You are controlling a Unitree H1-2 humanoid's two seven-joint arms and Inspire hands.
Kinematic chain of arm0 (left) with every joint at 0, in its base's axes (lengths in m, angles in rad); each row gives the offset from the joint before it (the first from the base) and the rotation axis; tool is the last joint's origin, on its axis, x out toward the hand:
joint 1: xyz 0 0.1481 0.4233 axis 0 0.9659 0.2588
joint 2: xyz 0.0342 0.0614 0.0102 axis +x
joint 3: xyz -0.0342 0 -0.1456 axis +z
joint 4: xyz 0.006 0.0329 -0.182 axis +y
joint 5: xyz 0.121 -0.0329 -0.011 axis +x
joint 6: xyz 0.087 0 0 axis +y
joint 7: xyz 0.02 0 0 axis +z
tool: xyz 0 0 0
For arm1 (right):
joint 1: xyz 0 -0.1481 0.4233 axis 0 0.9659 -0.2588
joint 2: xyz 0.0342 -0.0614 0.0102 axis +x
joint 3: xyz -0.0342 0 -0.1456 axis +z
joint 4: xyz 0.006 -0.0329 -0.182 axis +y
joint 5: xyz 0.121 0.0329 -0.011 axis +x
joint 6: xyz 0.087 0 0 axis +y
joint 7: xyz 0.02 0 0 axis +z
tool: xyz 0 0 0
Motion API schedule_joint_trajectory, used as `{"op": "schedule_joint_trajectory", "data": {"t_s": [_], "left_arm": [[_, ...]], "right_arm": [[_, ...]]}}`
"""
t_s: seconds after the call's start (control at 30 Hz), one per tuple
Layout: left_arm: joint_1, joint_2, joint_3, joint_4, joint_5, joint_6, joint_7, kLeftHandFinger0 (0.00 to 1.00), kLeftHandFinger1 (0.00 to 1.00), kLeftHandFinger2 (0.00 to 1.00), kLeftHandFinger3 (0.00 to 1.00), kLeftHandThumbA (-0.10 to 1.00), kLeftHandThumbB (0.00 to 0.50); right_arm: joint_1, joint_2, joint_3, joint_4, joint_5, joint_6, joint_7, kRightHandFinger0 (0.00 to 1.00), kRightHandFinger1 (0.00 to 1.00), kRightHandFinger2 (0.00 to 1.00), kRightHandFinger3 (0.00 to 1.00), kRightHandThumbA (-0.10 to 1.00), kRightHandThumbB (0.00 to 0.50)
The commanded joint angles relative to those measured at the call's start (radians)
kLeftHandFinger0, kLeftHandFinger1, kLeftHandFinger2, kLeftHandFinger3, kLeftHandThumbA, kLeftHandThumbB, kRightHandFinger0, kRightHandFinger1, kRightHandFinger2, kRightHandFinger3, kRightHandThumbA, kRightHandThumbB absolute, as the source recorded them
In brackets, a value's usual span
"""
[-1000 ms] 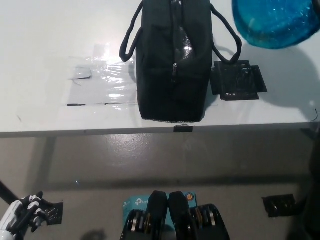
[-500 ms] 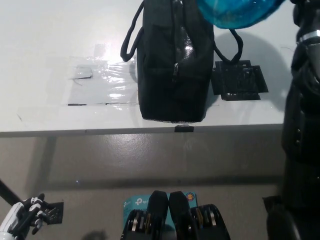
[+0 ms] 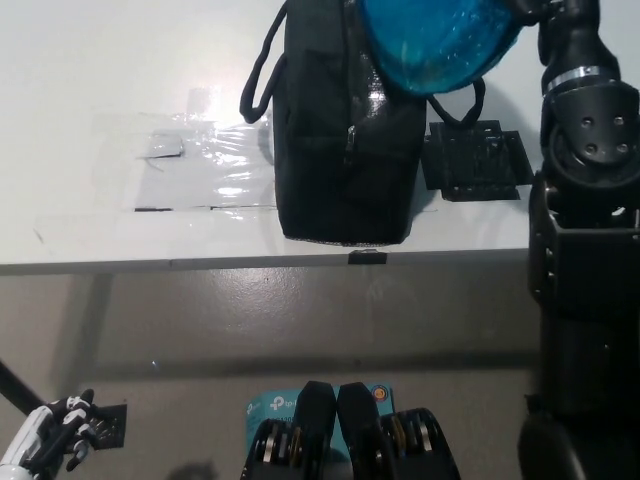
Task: The robot uses its right hand to pick up a stack of plates kept in the middle of the desk and put it inside a bag kept next to it
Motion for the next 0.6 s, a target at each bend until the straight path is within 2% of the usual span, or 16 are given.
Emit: {"op": "schedule_joint_trajectory", "data": {"t_s": [0.0,0.1,0.13,0.2,0.27,0.3,0.33,0.37,0.4,0.53,0.57], "left_arm": [[-0.001,0.019,0.005,-0.011,-0.017,-0.038,-0.03,0.04,0.26,0.43,0.5,0.53,0.5],[0.001,0.018,0.005,-0.02,-0.015,-0.03,-0.024,0.03,0.24,0.42,0.5,0.53,0.5],[-0.004,0.016,-0.001,-0.012,-0.01,-0.03,-0.026,0.04,0.26,0.43,0.5,0.52,0.5],[-0.004,0.015,-0.002,-0.013,-0.01,-0.029,-0.024,0.04,0.26,0.44,0.49,0.53,0.5],[-0.004,0.014,-0.003,-0.009,-0.011,-0.029,-0.024,0.04,0.25,0.43,0.48,0.52,0.5],[-0.004,0.014,-0.002,-0.007,-0.014,-0.029,-0.025,0.04,0.25,0.43,0.48,0.51,0.5],[-0.001,0.013,-0.002,-0.01,-0.013,-0.028,-0.024,0.04,0.25,0.43,0.48,0.51,0.5],[0.001,0.013,-0.003,-0.011,-0.012,-0.028,-0.024,0.04,0.25,0.43,0.48,0.51,0.5],[0.001,0.012,-0.002,-0.014,-0.012,-0.022,-0.02,0.04,0.25,0.43,0.48,0.51,0.5],[-0.001,0.009,-0.002,-0.009,-0.015,-0.029,-0.022,0.04,0.25,0.44,0.47,0.52,0.5],[0.006,0.006,-0.003,-0.017,-0.013,-0.022,-0.018,0.03,0.25,0.43,0.47,0.52,0.5]], "right_arm": [[-0.073,-0.008,0.024,-0.001,-0.033,-0.014,-0.027,0.0,0.0,0.1,0.07,-0.1,0.376],[-0.073,0.004,0.02,0.034,-0.049,-0.014,-0.052,0.0,0.0,0.13,0.12,-0.1,0.399],[-0.073,0.013,0.011,0.049,-0.072,-0.014,-0.061,0.0,0.0,0.15,0.14,-0.1,0.36],[-0.087,0.023,0.015,0.079,-0.096,-0.014,-0.078,0.0,0.0,0.17,0.17,-0.1,0.328],[-0.104,0.037,0.015,0.116,-0.107,-0.014,-0.093,0.0,0.0,0.19,0.17,-0.1,0.334],[-0.125,0.045,0.025,0.152,-0.133,-0.014,-0.098,0.0,0.02,0.29,0.26,-0.1,0.344],[-0.139,0.052,0.036,0.18,-0.155,-0.014,-0.105,0.0,0.0,0.22,0.32,-0.1,0.339],[-0.142,0.056,0.036,0.186,-0.158,-0.014,-0.109,0.0,0.0,0.14,0.29,-0.1,0.318],[-0.152,0.062,0.04,0.201,-0.162,-0.014,-0.114,0.0,0.0,0.12,0.25,-0.1,0.337],[-0.21,0.064,0.122,0.286,-0.216,-0.014,-0.135,0.0,0.0,0.21,0.21,-0.1,0.369],[-0.214,0.063,0.144,0.296,-0.221,-0.014,-0.134,0.0,0.0,0.2,0.06,-0.1,0.382]]}}
